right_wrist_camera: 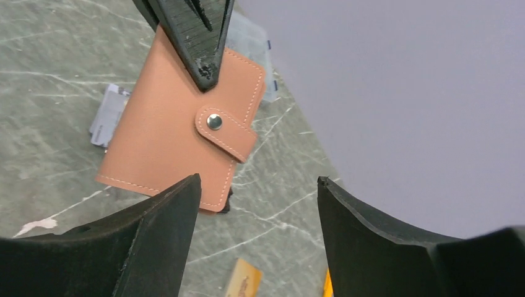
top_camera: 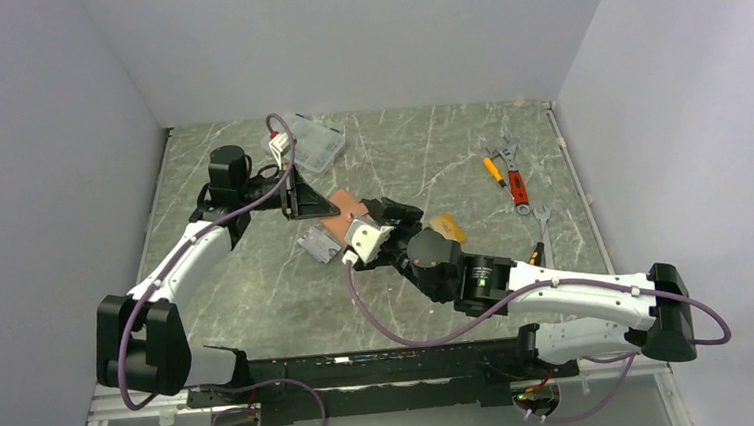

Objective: Put the credit cards into the card holder
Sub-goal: Open the card holder at the center of the board.

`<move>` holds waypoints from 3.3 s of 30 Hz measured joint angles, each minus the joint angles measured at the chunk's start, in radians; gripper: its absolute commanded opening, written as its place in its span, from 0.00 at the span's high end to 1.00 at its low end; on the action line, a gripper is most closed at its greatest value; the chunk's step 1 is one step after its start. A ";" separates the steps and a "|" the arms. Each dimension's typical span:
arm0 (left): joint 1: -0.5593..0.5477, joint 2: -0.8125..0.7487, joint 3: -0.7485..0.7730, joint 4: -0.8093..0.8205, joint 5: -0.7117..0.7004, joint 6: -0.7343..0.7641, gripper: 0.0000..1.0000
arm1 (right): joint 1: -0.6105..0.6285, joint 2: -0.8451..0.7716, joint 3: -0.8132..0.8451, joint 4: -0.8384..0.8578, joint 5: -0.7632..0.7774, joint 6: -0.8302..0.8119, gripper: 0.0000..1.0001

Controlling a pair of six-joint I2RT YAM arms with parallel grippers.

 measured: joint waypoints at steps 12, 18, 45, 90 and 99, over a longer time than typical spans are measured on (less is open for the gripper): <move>-0.013 0.010 -0.003 0.114 0.047 -0.083 1.00 | 0.016 -0.008 -0.014 0.070 0.012 -0.206 0.38; -0.014 0.018 -0.003 0.119 0.051 -0.087 1.00 | 0.027 -0.008 -0.014 0.054 -0.023 -0.210 0.37; -0.005 0.018 -0.003 0.207 0.060 -0.143 1.00 | 0.046 0.156 -0.115 0.447 0.011 -0.541 1.00; -0.396 0.501 0.134 -0.493 -0.296 0.673 0.62 | 0.012 -0.378 -0.166 -0.504 0.422 1.153 0.32; -0.385 0.527 0.177 -0.592 -0.328 0.842 0.00 | -0.188 -0.362 -0.167 -0.560 0.198 1.299 0.31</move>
